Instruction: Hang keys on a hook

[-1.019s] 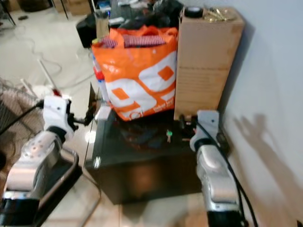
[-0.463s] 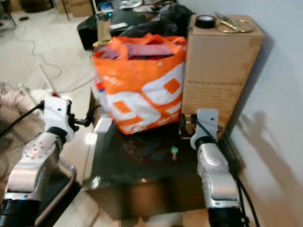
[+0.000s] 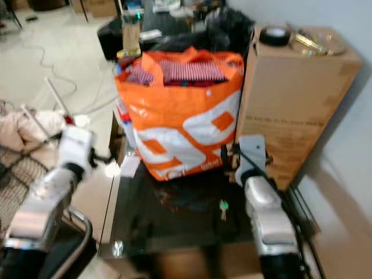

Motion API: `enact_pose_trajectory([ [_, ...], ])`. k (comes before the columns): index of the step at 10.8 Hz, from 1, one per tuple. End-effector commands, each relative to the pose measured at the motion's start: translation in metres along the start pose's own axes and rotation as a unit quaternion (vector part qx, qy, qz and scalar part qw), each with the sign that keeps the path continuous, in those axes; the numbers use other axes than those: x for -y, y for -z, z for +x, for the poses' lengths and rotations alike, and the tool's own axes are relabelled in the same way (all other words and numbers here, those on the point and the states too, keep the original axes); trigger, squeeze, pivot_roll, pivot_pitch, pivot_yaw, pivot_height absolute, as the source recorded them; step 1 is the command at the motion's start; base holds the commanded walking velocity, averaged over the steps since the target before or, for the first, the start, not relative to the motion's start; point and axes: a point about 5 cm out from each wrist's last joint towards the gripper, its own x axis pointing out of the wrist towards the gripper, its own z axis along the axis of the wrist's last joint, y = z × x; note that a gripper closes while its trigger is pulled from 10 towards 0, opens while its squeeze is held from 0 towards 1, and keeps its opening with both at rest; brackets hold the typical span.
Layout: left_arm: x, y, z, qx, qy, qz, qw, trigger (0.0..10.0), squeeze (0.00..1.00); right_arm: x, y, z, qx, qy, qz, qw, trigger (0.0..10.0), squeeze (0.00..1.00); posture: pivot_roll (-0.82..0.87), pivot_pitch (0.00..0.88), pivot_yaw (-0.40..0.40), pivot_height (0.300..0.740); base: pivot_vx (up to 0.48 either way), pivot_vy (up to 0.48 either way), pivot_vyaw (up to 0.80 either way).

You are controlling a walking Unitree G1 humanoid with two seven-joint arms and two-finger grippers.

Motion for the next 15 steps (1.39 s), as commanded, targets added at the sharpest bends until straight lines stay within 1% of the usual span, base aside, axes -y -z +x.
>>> enact_pose_trajectory([
  [1, 0.005, 0.006, -0.003, -0.013, 0.035, 0.019, 0.999, 10.0, 0.00, -0.001, 0.018, 0.001, -0.059, -0.022, -0.011, 0.998, 10.0, 0.00, -0.09, 0.000, 0.077, 0.740, 0.000, 0.000, 0.00],
  [2, 0.007, 0.016, -0.005, -0.037, 0.071, 0.030, 0.996, 10.0, 0.00, -0.006, 0.026, 0.001, -0.091, -0.055, -0.024, 0.994, 10.0, 0.00, -0.09, 0.000, 0.069, 0.740, 0.000, 0.000, 0.00],
  [4, 0.011, 0.028, -0.007, -0.069, 0.124, 0.036, 0.989, 10.0, 0.00, -0.011, 0.036, 0.003, -0.123, -0.086, -0.048, 0.988, 10.0, 0.00, -0.10, 0.000, 0.059, 0.740, 0.000, 0.000, 0.00],
  [5, 0.024, 0.044, -0.010, -0.105, 0.209, 0.051, 0.971, 10.0, 0.00, -0.019, 0.058, 0.009, -0.178, -0.126, -0.060, 0.974, 10.0, 0.00, -0.11, 0.000, 0.045, 0.740, 0.000, 0.000, 0.00],
  [6, 0.028, 0.048, -0.010, -0.109, 0.226, 0.053, 0.966, 10.0, 0.00, -0.021, 0.067, 0.011, -0.195, -0.135, -0.058, 0.970, 10.0, 0.00, -0.12, 0.000, 0.042, 0.740, 0.000, 0.000, 0.00],
  [7, 0.038, 0.051, -0.011, -0.115, 0.275, 0.046, 0.954, 10.0, 0.00, -0.025, 0.079, 0.015, -0.223, -0.144, -0.073, 0.961, 10.0, 0.00, -0.13, 0.000, 0.042, 0.740, 0.000, 0.000, 0.00],
  [8, 0.046, 0.050, -0.013, -0.118, 0.304, 0.042, 0.944, 10.0, 0.00, -0.027, 0.083, 0.018, -0.232, -0.147, -0.064, 0.959, 10.0, 0.00, -0.13, 0.000, 0.038, 0.740, 0.000, 0.000, 0.00],
  [9, 0.048, 0.049, -0.015, -0.116, 0.313, 0.049, 0.941, 10.0, 0.00, -0.027, 0.085, 0.023, -0.231, -0.142, -0.049, 0.961, 10.0, 0.00, -0.12, 0.000, 0.027, 0.740, 0.000, 0.000, 0.00],
  [10, 0.048, 0.048, -0.016, -0.113, 0.312, 0.053, 0.942, 10.0, 0.00, -0.027, 0.085, 0.024, -0.228, -0.141, -0.039, 0.963, 10.0, 0.00, -0.11, 0.000, 0.021, 0.740, 0.000, 0.000, 0.00],
  [11, 0.037, 0.048, -0.025, -0.115, 0.304, 0.055, 0.944, 10.0, 0.00, -0.030, 0.085, 0.031, -0.215, -0.137, -0.008, 0.967, 10.0, 0.00, -0.08, 0.000, 0.009, 0.740, 0.000, 0.000, 0.00],
  [12, 0.037, 0.048, -0.029, -0.117, 0.304, 0.056, 0.944, 10.0, 0.00, -0.029, 0.086, 0.032, -0.213, -0.138, -0.002, 0.967, 10.0, 0.00, -0.06, 0.000, 0.004, 0.740, 0.000, 0.000, 0.00],
  [13, 0.031, 0.050, -0.037, -0.126, 0.299, 0.061, 0.944, 10.0, 0.00, -0.035, 0.087, 0.033, -0.204, -0.152, -0.001, 0.967, 10.0, 0.00, -0.04, 0.000, 0.002, 0.740, 0.000, 0.000, 0.00],
  [14, 0.029, 0.049, -0.044, -0.127, 0.293, 0.065, 0.945, 10.0, 0.00, -0.038, 0.087, 0.033, -0.197, -0.161, 0.015, 0.967, 10.0, 0.00, -0.02, 0.000, 0.000, 0.740, 0.000, 0.000, 0.00],
  [15, 0.026, 0.047, -0.049, -0.128, 0.288, 0.067, 0.947, 10.0, 0.00, -0.040, 0.087, 0.034, -0.193, -0.162, 0.015, 0.968, 10.0, 0.00, 0.00, 0.000, 0.001, 0.740, 0.000, 0.000, 0.00],
])
